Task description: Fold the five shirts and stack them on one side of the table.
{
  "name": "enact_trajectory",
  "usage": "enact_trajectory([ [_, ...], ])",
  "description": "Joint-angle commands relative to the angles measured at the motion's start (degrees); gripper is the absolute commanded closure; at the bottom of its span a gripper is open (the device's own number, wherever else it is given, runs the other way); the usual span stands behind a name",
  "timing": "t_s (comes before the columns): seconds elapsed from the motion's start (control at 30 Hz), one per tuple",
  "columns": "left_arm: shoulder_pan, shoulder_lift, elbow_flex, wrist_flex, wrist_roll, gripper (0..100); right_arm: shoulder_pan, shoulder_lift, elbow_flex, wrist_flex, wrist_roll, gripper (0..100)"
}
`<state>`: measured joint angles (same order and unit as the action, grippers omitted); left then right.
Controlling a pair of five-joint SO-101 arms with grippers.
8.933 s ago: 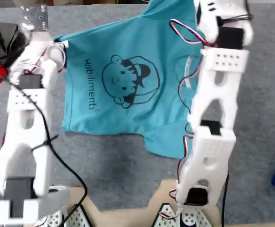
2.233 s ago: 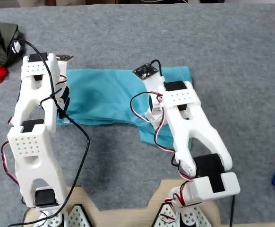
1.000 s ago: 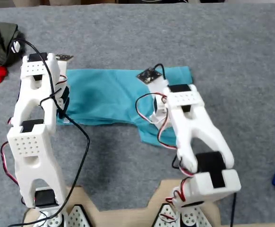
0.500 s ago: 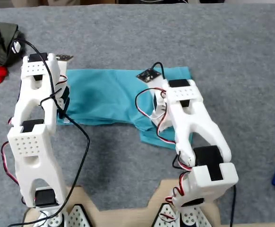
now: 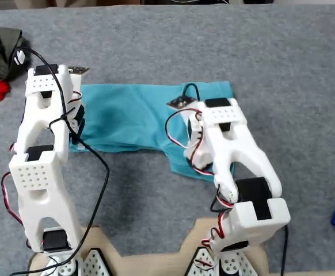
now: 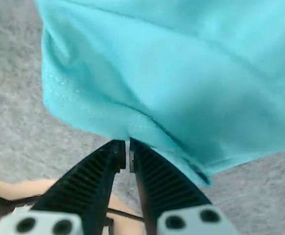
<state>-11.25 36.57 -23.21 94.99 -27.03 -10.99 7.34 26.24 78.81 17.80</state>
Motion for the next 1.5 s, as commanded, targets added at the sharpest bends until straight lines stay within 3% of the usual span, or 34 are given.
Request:
enact_trajectory([
  [0.0, -0.5, -0.5, 0.0, 0.8, -0.3, 98, -0.7, -5.2, 4.1, 0.4, 0.6, 96.9],
  [0.17, -0.2, -0.5, 0.0, 0.8, -0.3, 98, -0.7, -11.8, 13.4, -4.5, 0.6, 96.7],
  [0.4, -0.3, -0.5, -0.1, 0.9, -0.2, 98, -0.7, -25.8, 11.8, -4.7, 1.0, 96.5],
  [0.57, -0.3, -0.5, -0.1, 0.9, -0.1, 98, -0.7, -30.5, 10.9, -8.4, 16.3, 93.9],
  [0.9, -0.2, -0.5, 0.0, 0.9, -0.1, 98, -1.2, -25.1, 19.2, -12.3, 35.0, 82.8],
  [1.2, -0.2, -0.4, 0.0, 0.9, -0.1, 98, -10.5, -24.1, 21.0, -13.0, 36.0, 82.8],
  [1.47, -0.3, -0.4, 0.0, 0.9, -0.2, 98, -8.3, -16.5, 20.7, -17.3, 37.8, 76.6],
])
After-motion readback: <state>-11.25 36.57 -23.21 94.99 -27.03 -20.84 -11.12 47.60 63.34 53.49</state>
